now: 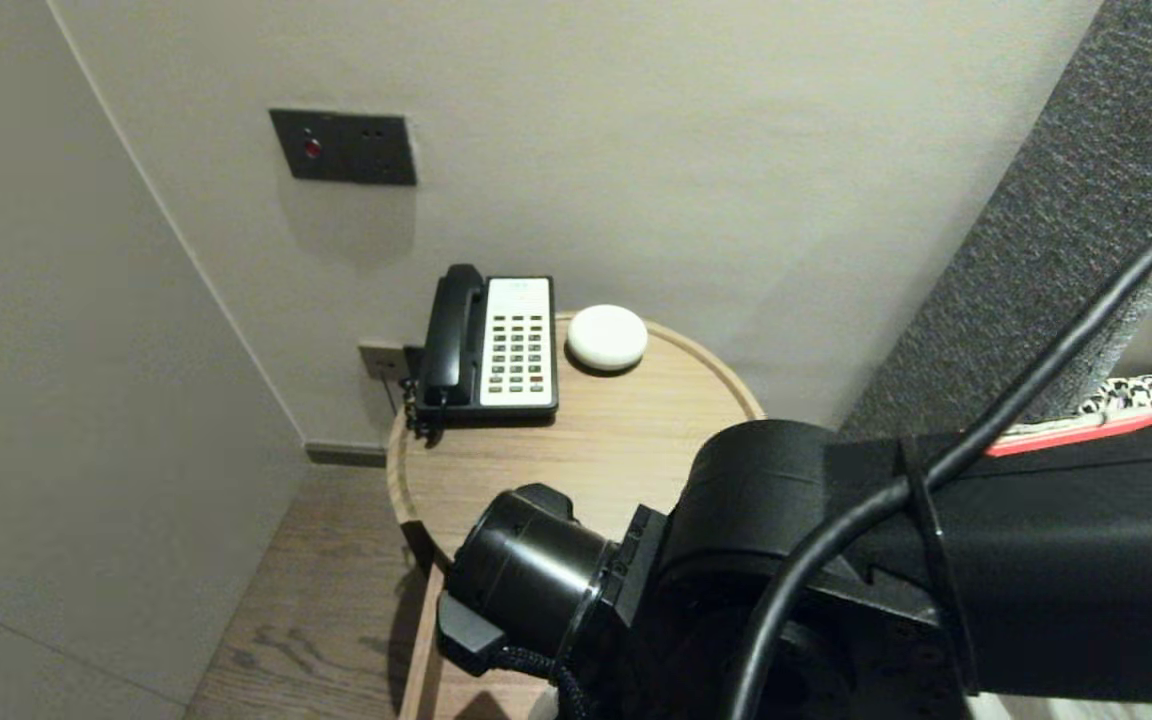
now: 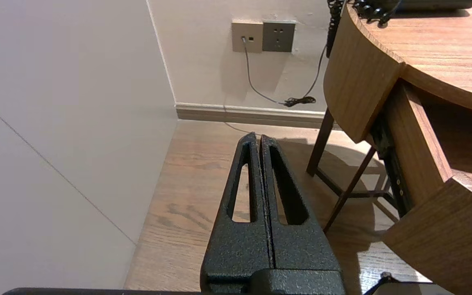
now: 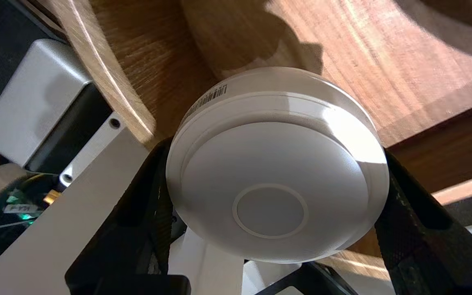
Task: Put the remote controls on the table in the drawer one by one
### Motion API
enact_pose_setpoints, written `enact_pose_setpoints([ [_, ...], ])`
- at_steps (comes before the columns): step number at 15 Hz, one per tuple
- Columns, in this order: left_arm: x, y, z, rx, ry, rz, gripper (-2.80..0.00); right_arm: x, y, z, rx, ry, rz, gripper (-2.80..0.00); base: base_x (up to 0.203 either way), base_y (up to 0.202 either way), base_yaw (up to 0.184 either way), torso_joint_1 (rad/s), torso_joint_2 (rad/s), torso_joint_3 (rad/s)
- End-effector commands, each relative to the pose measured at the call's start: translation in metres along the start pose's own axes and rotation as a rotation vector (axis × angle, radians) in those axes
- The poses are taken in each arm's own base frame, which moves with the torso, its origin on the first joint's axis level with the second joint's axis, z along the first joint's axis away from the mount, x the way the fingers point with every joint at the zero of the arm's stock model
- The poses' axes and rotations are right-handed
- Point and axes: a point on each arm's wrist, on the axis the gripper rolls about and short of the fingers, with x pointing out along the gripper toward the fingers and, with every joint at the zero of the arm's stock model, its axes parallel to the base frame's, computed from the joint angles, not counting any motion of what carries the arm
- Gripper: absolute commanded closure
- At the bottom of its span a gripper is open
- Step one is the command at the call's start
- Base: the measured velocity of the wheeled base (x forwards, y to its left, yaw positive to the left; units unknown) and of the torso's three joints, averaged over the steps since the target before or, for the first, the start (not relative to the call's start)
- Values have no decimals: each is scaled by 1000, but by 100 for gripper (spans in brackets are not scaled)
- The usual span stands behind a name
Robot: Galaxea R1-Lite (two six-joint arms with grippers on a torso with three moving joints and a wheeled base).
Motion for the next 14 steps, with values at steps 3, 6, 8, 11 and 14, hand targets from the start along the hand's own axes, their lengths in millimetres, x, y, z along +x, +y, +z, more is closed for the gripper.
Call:
enact_pose_setpoints([
  [3, 0, 0, 0, 0, -1, 2, 0, 17, 8, 11, -8, 11, 0, 0, 0, 0, 0, 0, 0, 0],
  [6, 0, 0, 0, 0, 0, 2, 0, 23, 9, 15, -4, 14, -1, 0, 0, 0, 0, 0, 0, 0],
  [8, 0, 0, 0, 0, -1, 2, 0, 27, 8, 17, -1, 19, -2, 0, 0, 0, 0, 0, 0, 0],
  [11, 0, 0, 0, 0, 1, 2, 0, 39, 9, 26, 7, 23, 3, 0, 0, 0, 0, 0, 0, 0],
  [14, 0, 0, 0, 0, -1, 2, 0, 47, 4, 31, 24, 26, 1, 0, 0, 0, 0, 0, 0, 0],
])
